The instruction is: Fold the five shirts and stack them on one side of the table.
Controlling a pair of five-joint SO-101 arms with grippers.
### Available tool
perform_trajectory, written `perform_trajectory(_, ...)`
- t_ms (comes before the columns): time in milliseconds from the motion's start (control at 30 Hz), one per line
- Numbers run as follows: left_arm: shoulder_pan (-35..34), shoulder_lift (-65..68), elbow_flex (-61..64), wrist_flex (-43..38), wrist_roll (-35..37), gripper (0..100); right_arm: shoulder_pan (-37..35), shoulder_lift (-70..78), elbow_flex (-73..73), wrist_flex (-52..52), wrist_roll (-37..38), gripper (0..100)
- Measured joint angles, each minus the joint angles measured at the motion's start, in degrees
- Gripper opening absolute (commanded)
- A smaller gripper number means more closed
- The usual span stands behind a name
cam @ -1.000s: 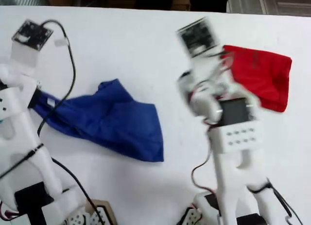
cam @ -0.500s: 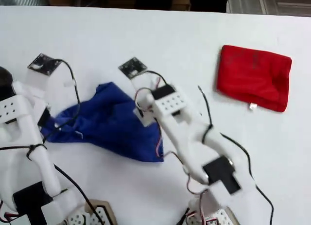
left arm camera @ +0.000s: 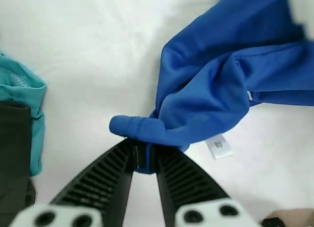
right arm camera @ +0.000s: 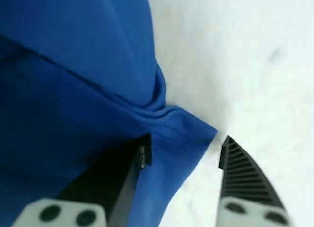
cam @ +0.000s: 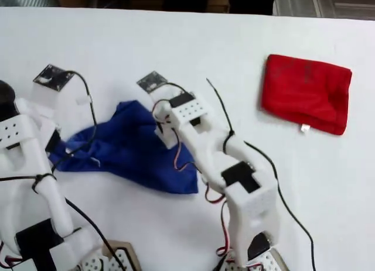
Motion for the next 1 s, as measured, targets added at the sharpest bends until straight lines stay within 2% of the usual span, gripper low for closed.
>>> perform_trajectory(67, 0.0, 0.0, 0.0, 0.0, 0.0, 3, 0.0, 1.32, -1.05, 0.0, 0.0, 19.1)
perform_trajectory(200, 0.0, 0.0, 0.0, 0.0, 0.0, 3, 0.09, 2.29, -1.85, 0.18, 0.0, 0.6)
perform_trajectory(267, 0.0, 0.0, 0.0, 0.0, 0.0, 3, 0.18, 2.37, -2.2, 0.26, 0.0, 2.9)
perform_trajectory(567, -0.53, 0.0, 0.35, 0.0, 0.0, 3, 2.55, -1.23, -1.23, 3.96, 0.0, 2.0)
perform_trajectory(800, -0.88, 0.0, 0.35, 0.0, 0.0, 3, 6.59, -17.23, 3.96, 7.03, 3.16, 2.0)
perform_trajectory(1000, -0.35, 0.0, 0.35, 0.0, 0.0, 3, 6.86, -31.47, 10.99, 7.03, 5.1, 1.9)
